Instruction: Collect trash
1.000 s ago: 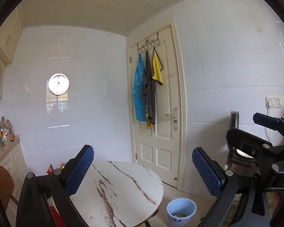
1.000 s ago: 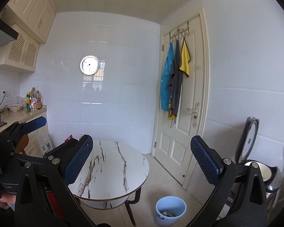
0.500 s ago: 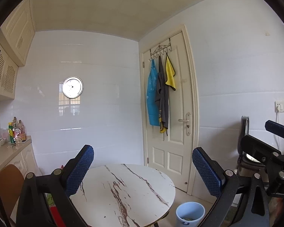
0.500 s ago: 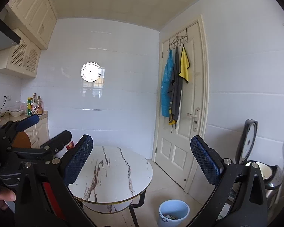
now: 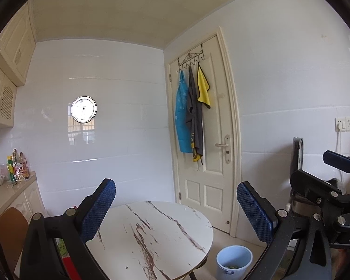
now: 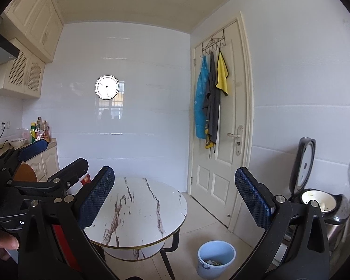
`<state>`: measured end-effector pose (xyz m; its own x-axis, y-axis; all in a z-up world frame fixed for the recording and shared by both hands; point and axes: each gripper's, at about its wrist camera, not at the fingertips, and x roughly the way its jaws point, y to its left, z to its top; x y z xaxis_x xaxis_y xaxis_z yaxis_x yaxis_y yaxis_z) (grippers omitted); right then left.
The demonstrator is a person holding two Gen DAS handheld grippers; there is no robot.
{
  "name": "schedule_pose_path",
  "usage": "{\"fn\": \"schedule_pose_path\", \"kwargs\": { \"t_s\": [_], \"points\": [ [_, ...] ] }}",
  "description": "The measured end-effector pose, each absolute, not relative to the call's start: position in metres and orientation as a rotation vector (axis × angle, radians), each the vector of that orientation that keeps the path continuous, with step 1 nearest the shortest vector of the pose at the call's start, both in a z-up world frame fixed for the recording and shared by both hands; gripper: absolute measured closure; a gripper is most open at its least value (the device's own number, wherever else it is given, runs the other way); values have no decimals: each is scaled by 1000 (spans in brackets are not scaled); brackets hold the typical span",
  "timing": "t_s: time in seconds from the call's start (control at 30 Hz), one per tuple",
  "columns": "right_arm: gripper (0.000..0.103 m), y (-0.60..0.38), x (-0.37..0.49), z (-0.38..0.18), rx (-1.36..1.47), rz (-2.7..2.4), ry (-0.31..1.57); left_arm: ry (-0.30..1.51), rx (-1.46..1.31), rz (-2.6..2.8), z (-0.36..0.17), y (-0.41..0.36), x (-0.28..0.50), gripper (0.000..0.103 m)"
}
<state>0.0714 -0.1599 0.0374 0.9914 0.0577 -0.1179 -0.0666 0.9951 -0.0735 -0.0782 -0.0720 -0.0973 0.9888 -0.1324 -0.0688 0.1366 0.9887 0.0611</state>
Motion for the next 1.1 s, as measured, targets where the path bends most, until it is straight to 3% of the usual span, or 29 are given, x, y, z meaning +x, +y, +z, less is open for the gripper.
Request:
{"fn": "schedule_pose_path", "kwargs": {
  "t_s": [0.5, 1.1],
  "points": [
    [0, -178, 92, 17, -32, 30, 198, 196, 123, -138, -97, -80, -30, 1],
    [0, -226, 112, -6, 61, 10, 254, 218, 172, -177, -76, -89, 6, 1]
  ]
}}
